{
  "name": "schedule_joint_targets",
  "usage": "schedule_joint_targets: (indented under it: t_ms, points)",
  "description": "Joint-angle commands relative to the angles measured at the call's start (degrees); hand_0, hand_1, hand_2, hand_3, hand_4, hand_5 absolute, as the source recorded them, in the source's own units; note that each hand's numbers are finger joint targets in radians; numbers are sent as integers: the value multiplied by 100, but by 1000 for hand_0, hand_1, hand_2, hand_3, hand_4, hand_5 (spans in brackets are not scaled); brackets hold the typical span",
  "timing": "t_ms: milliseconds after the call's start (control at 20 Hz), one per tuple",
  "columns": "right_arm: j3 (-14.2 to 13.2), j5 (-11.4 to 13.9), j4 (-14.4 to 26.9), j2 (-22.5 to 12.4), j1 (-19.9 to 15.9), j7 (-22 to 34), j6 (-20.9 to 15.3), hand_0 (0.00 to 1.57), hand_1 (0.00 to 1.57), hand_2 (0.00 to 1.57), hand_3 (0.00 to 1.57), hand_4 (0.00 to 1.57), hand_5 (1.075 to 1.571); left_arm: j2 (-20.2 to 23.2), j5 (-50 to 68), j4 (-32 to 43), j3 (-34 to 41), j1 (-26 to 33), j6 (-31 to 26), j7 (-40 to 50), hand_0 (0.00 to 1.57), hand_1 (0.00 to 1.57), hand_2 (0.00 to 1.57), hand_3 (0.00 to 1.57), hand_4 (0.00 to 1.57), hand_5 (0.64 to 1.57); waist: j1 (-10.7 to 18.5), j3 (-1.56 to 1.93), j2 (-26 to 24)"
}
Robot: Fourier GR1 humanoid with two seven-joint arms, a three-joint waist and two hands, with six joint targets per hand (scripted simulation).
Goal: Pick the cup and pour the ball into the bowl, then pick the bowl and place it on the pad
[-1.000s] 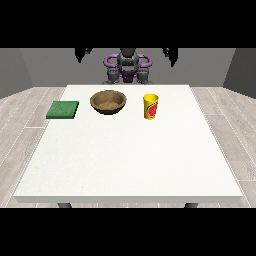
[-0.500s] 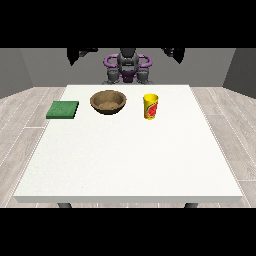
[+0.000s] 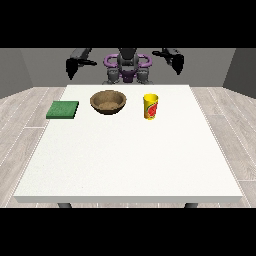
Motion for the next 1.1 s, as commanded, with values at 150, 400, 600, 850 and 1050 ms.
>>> schedule_joint_targets:
  t_ms: [150,400,600,850,1050]
  points:
    - [-181,-7,590,-191,-795,-323,109,0,0,0,0,0,1569,126,3,1242,343,-774,-38,-1026,0,0,0,0,0,1390,-123,-2,739]
    - [-72,125,659,-86,-1017,-551,33,0,0,0,0,0,1569,36,-268,2299,366,-1029,131,-1915,0,0,0,0,0,1358,-297,-2,938]
    - [-24,193,966,30,-1379,-287,-226,0,0,0,0,0,1570,-158,-400,2863,176,-1305,286,-2079,0,0,0,0,0,1382,-177,-2,697]
    - [-163,-19,966,-280,-1436,-436,211,0,0,0,0,0,1570,155,-192,3682,655,-1606,189,-2779,0,0,0,0,0,1379,-444,-3,1101]
    - [-313,-157,1072,-431,-1715,-281,247,0,0,0,0,0,1570,67,-383,4251,565,-1833,429,-3028,0,0,0,0,0,1341,-495,-3,1121]
